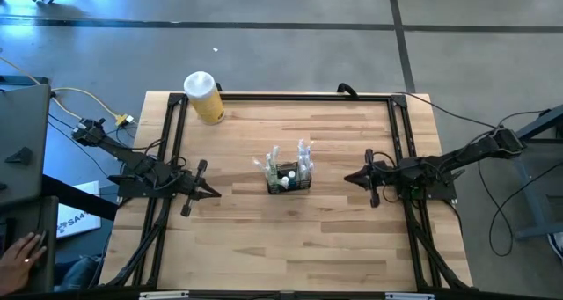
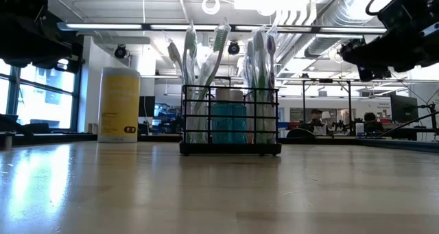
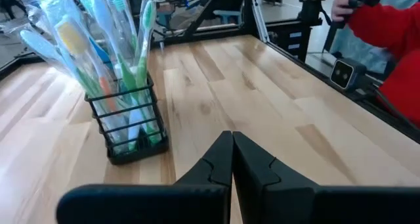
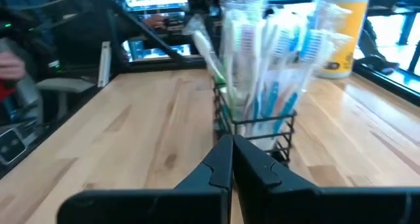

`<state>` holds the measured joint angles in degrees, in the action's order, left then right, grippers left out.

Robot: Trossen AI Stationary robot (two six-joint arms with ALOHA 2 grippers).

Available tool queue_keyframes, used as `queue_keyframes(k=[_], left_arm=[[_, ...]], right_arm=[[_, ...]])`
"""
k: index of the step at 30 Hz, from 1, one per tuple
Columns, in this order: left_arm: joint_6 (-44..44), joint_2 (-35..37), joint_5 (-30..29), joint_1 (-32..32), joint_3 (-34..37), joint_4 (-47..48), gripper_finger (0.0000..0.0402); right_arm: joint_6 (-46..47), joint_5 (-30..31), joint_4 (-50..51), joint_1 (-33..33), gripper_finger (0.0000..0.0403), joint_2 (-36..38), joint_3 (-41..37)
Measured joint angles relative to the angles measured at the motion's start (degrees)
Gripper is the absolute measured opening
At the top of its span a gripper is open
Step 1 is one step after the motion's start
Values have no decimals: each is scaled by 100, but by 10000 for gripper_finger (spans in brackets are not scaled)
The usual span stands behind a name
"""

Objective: Pick & Place toothbrushing station
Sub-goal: Return to Home Position

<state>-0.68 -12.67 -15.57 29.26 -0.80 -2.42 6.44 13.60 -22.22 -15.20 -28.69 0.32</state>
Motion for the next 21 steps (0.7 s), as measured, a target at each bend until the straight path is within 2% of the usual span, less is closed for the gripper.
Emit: queue_keyframes(k=[21], left_arm=[[39,2,-2,0,-2,-2,1]], right_arm=[[127,88,108,-2,3,1,0]])
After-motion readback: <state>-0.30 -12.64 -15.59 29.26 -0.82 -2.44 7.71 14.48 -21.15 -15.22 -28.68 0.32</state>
